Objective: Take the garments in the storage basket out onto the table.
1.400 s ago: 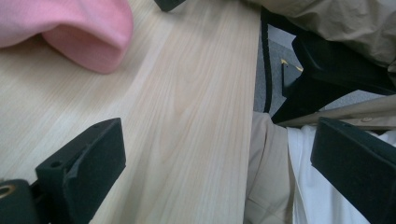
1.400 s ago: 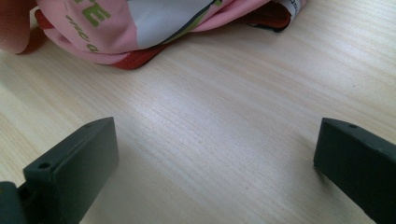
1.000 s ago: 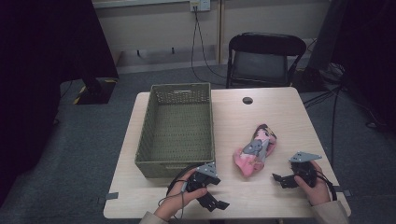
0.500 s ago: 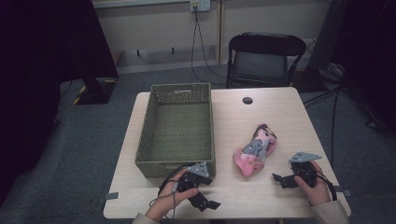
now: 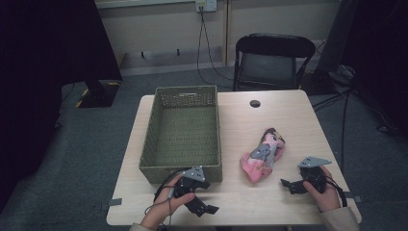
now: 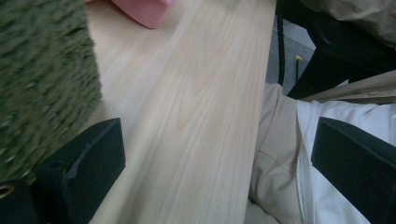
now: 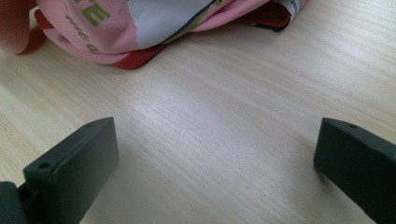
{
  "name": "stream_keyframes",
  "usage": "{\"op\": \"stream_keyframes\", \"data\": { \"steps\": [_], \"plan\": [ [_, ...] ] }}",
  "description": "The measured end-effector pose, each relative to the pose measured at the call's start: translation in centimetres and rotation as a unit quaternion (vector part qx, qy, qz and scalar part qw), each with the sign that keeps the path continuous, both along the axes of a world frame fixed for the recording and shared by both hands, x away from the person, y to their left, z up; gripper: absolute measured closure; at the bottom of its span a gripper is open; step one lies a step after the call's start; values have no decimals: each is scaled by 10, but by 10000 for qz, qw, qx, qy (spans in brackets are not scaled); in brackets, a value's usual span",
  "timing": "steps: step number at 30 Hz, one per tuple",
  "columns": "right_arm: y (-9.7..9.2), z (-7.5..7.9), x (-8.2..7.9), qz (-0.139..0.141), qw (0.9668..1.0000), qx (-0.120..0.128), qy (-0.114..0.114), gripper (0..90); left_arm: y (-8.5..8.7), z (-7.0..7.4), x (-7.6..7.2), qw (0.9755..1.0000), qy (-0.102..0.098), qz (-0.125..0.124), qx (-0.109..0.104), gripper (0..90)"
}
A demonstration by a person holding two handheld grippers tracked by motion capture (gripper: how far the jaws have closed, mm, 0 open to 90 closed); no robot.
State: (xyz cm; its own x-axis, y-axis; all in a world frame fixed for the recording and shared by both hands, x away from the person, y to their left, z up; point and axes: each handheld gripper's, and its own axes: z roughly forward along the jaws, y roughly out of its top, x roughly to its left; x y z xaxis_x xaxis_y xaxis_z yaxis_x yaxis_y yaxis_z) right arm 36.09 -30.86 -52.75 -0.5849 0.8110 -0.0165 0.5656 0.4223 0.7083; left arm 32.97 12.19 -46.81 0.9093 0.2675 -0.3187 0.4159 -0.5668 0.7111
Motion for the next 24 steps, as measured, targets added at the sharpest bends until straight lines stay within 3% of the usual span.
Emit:
{"op": "stream_keyframes", "data": {
  "steps": [7, 16, 24],
  "plan": [
    [0, 0, 0, -1, 10000, 0, 1, 0, 16, 6, 1, 9997, -80, 149, -147, 25],
    [0, 0, 0, 0, 10000, 1, 1, 0, 30, 5, 3, 9995, -77, 260, -134, 31],
    [0, 0, 0, 0, 10000, 0, 0, 0, 37, 6, 2, 9997, -37, 206, -138, 26]
  ]
}}
